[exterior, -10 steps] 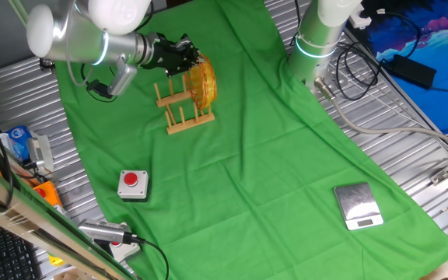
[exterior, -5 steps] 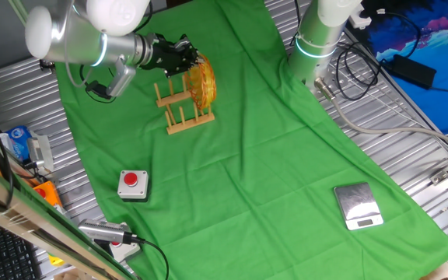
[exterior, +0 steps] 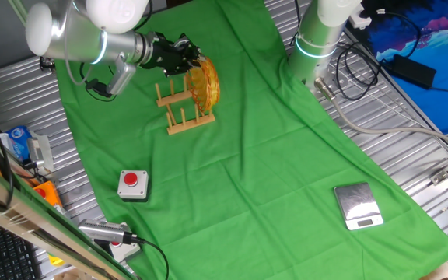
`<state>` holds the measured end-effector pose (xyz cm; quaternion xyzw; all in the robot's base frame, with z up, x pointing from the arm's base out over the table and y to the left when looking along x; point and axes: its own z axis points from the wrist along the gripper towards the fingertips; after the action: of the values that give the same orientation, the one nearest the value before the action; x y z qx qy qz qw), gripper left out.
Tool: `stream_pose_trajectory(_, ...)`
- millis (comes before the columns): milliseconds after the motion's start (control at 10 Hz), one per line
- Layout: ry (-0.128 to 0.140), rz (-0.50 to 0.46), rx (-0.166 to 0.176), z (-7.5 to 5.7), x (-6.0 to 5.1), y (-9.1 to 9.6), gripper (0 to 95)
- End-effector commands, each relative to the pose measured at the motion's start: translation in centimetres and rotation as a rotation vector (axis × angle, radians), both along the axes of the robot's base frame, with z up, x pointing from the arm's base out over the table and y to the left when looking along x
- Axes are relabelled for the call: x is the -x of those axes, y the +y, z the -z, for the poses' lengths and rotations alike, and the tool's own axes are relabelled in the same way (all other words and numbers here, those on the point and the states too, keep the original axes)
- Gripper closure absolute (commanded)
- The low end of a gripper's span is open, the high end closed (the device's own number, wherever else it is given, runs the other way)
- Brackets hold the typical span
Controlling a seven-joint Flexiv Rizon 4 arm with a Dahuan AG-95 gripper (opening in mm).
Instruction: Put the dish on the dish rack
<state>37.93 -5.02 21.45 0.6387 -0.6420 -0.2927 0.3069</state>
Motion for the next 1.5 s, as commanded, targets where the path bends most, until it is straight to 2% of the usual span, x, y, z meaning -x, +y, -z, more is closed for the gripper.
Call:
stream_pose_trajectory(100, -0.001, 0.004, 0.001, 0.0, 0.0, 0.0, 57.0)
stream_pose_trajectory(400, 0.002, 0.023, 0.02, -0.2, 0.0, 0.0, 57.0)
stream_pose_trajectory(500, 0.001, 0.04, 0.034, -0.4, 0.1, 0.0, 76.0)
stream_pose_trajectory(600, 0.0, 0.053, 0.042, -0.5, 0.1, 0.1, 76.0)
stream_pose_trajectory(700, -0.007, 0.063, 0.05, -0.7, 0.2, 0.0, 57.0)
stream_pose_trajectory(800, -0.011, 0.069, 0.053, -0.8, 0.2, 0.0, 57.0)
stream_pose_trajectory(1000, -0.038, 0.088, 0.062, -1.1, 0.4, -0.2, 57.0)
stream_pose_trajectory(1200, -0.077, 0.103, 0.078, -1.4, 0.6, -0.4, 57.0)
stream_pose_trajectory(1300, -0.107, 0.117, 0.091, -1.5, 0.8, -0.5, 38.0)
stream_pose_trajectory(1500, -0.175, 0.141, 0.107, -1.6, 0.9, -0.7, 38.0)
